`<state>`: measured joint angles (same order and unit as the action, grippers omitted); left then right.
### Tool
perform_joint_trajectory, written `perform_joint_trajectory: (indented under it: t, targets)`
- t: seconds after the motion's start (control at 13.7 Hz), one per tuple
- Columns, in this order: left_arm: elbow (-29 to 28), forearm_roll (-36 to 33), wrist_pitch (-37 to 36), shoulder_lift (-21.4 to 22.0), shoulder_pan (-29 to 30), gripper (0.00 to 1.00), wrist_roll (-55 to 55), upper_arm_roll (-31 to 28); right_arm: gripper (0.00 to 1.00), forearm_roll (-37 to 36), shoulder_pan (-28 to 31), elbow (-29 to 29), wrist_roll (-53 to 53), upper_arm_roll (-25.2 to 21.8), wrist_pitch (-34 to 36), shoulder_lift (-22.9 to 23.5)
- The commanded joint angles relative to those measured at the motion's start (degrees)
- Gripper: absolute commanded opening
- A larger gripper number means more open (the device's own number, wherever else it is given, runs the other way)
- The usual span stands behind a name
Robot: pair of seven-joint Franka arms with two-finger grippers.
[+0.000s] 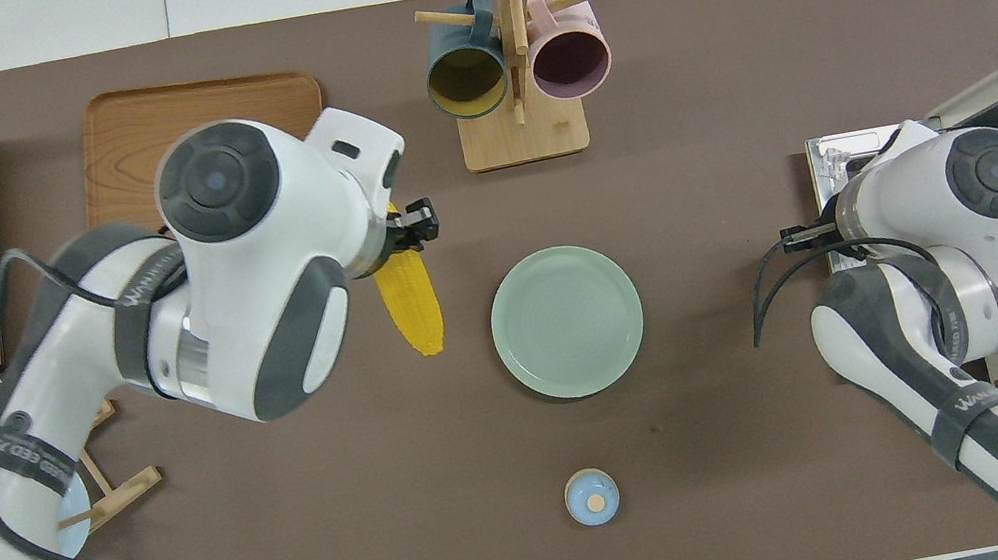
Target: Put corn in oven
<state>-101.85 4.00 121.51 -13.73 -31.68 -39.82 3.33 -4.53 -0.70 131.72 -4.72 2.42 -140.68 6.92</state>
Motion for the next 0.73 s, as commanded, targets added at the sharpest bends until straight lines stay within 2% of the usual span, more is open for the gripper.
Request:
perform_joint_trajectory:
  t: [0.0, 0.15, 0.29, 0.36, 0.44, 0.51, 0.58, 0.66]
  targets:
    - [-9.66, 0.39, 8.36, 5.2, -7.06, 0.0, -5.25, -1.3, 0.0, 0.32, -0.97, -1.02, -1.26, -0.4, -1.26, 1.34]
    - [-11.17, 0.39, 10.84, 5.21, -10.49, 0.0, -6.14, -1.22, 0.0, 0.4, -2.02, -3.91, -1.26, -0.05, 0.75, 1.96]
    - [-12.22, 0.39, 15.49, 3.64, -12.7, 0.0, -7.37, -1.22, 0.0, 0.93, -2.2, -8.3, -1.26, 0.56, 7.84, 1.35]
    - [-12.49, 0.48, 17.86, 2.84, -14.27, 0.0, -7.99, -1.3, 0.05, 1.19, -2.12, -10.15, -1.26, 1.27, 11.1, 1.17]
    - [-12.49, 0.39, 20.58, 1.09, -15.25, 0.0, -8.69, -1.3, 0.22, 1.19, -2.2, -11.04, -1.26, 1.36, 13.39, 0.38]
    - [-12.49, 0.39, 22.87, 0.03, -16.3, 0.0, -9.04, -1.3, 0.7, 1.19, -2.2, -11.05, -1.17, 1.88, 14.64, -0.84]
    - [-12.41, 0.39, 24.29, -1.2, -17.18, 0.0, -9.05, -1.3, 1.0, 1.19, -2.12, -10.96, -1.0, 1.97, 16.74, -2.42]
    - [-12.06, 0.39, 25.52, -3.12, -17.71, 0.0, -9.05, -1.39, 1.0, 1.19, -2.2, -11.05, -1.08, 2.15, 19.28, -3.57]
